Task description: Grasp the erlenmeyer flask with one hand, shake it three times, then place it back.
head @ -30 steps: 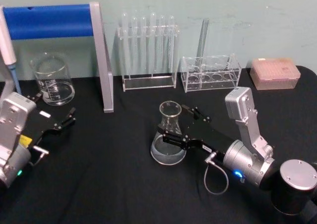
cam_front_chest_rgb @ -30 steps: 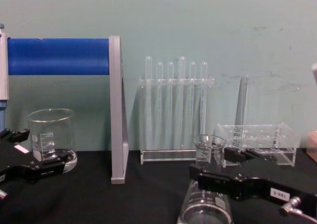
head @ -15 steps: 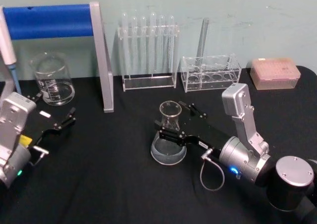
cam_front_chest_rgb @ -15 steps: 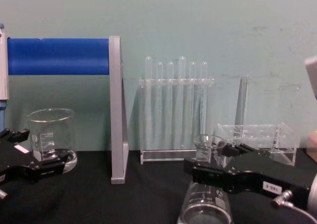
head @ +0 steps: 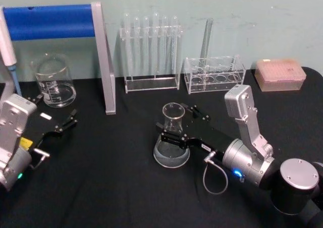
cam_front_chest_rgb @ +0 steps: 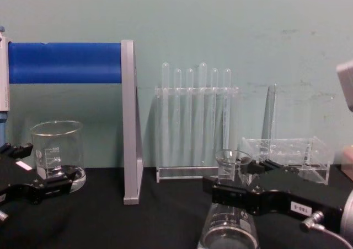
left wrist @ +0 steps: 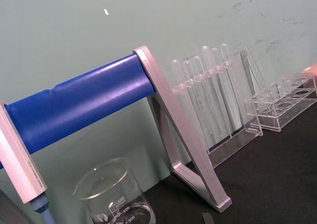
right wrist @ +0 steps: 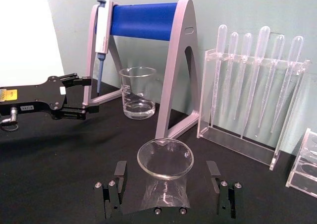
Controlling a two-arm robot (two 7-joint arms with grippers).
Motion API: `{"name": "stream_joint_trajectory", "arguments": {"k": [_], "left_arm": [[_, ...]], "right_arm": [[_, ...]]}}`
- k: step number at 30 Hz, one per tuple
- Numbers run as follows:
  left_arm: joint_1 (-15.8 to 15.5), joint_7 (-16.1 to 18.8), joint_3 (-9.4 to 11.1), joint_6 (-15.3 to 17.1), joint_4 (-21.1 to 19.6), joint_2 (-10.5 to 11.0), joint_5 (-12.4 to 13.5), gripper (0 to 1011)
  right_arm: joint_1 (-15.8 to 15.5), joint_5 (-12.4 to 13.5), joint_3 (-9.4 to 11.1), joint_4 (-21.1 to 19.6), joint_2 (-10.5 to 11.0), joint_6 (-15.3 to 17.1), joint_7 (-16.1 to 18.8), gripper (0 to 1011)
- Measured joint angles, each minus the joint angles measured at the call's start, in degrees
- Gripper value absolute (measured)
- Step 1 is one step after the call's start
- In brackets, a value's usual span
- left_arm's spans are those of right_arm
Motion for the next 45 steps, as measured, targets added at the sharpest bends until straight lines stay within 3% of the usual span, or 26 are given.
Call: {"name": "stream_joint_trajectory", "arguments": {"k": [5, 11, 20, 24, 35, 45], "left_arm": [[0.0, 0.0, 0.0, 0.0, 0.0, 0.0, 0.0, 1001], [0.0, 0.0, 0.0, 0.0, 0.0, 0.0, 0.0, 1001], [0.0, 0.0, 0.0, 0.0, 0.0, 0.0, 0.0, 1001], [0.0, 0.0, 0.0, 0.0, 0.0, 0.0, 0.0, 1001], [0.0, 0.0, 0.0, 0.0, 0.0, 0.0, 0.0, 1001], [0.0, 0.0, 0.0, 0.0, 0.0, 0.0, 0.0, 1001]], "right_arm": [[0.0, 0.0, 0.0, 0.0, 0.0, 0.0, 0.0, 977], [0.0, 0.0, 0.0, 0.0, 0.0, 0.0, 0.0, 846], [-0.1, 0.0, 0.0, 0.0, 0.0, 0.0, 0.0, 541], [-0.1, 0.0, 0.0, 0.0, 0.0, 0.0, 0.0, 453], [-0.1, 0.0, 0.1, -0.3, 0.1, 0.3, -0.1, 453], [-0.9, 1.1, 2.2, -6.9, 1.1, 4.6, -2.5, 453]]}}
